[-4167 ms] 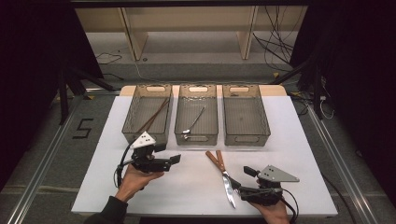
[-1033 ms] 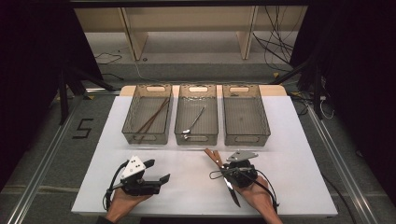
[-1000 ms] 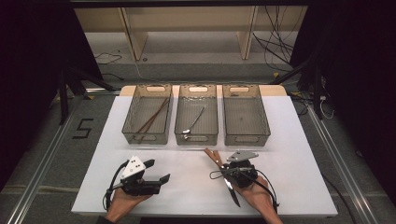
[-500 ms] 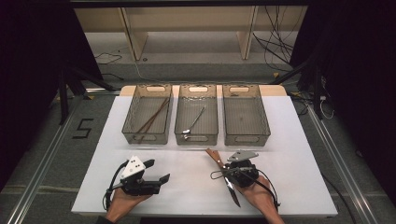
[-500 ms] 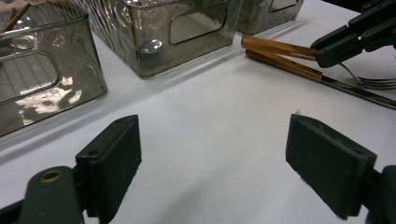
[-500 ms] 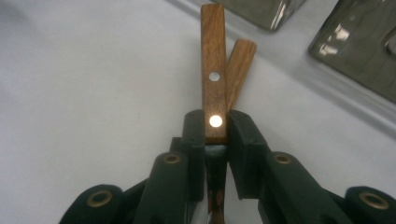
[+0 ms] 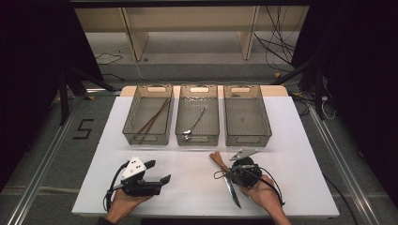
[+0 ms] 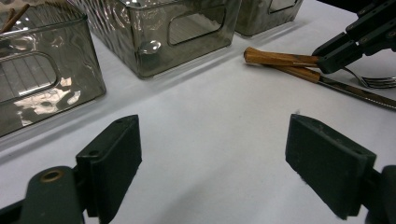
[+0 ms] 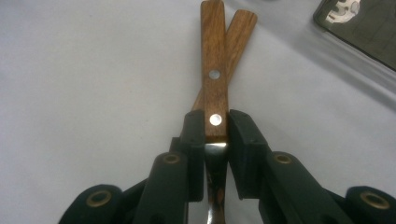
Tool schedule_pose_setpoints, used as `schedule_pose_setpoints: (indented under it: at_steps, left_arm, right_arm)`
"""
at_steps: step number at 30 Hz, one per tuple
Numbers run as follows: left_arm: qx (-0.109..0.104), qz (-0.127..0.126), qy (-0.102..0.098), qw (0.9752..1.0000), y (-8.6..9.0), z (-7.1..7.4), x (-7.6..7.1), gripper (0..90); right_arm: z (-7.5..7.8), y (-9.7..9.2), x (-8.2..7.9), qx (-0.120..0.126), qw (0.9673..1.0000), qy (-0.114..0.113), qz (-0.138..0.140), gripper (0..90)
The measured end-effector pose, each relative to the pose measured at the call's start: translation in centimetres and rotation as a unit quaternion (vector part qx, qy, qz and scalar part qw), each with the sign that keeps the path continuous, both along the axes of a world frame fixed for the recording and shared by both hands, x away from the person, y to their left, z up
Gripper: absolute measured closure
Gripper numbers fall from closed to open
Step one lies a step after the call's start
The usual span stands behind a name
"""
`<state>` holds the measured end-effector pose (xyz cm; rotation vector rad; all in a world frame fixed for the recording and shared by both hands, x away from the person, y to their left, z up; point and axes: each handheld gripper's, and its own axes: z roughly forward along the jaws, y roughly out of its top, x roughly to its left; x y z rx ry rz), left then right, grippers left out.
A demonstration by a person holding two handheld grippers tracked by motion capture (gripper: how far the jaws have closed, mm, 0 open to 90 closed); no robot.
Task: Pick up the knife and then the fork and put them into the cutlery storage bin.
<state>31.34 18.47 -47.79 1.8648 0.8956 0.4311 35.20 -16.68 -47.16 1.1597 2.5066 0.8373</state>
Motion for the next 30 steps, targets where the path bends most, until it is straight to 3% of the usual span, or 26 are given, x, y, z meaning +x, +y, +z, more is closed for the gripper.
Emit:
schedule_pose_setpoints:
  at_steps: [10, 21, 30]
  left_arm:
    - [0.000, 0.002, 0.001, 1.0000, -0.1, 0.0, 0.0, 18.4]
    - [0.000, 0.003, 0.001, 1.0000, 0.0, 0.0, 0.0, 18.5]
    - [-0.009, 0.006, -0.001, 0.9999, 0.2, 0.1, 0.0, 18.4]
  right_arm:
    - [-0.2, 0.0, 0.2, -0.006, 0.9999, 0.006, 0.007, 77.6]
    - [0.2, 0.3, -0.3, -0.014, 0.9996, -0.010, 0.021, 78.1]
    - [2.5, -0.2, -0.7, 0.018, 0.9987, -0.041, 0.024, 78.0]
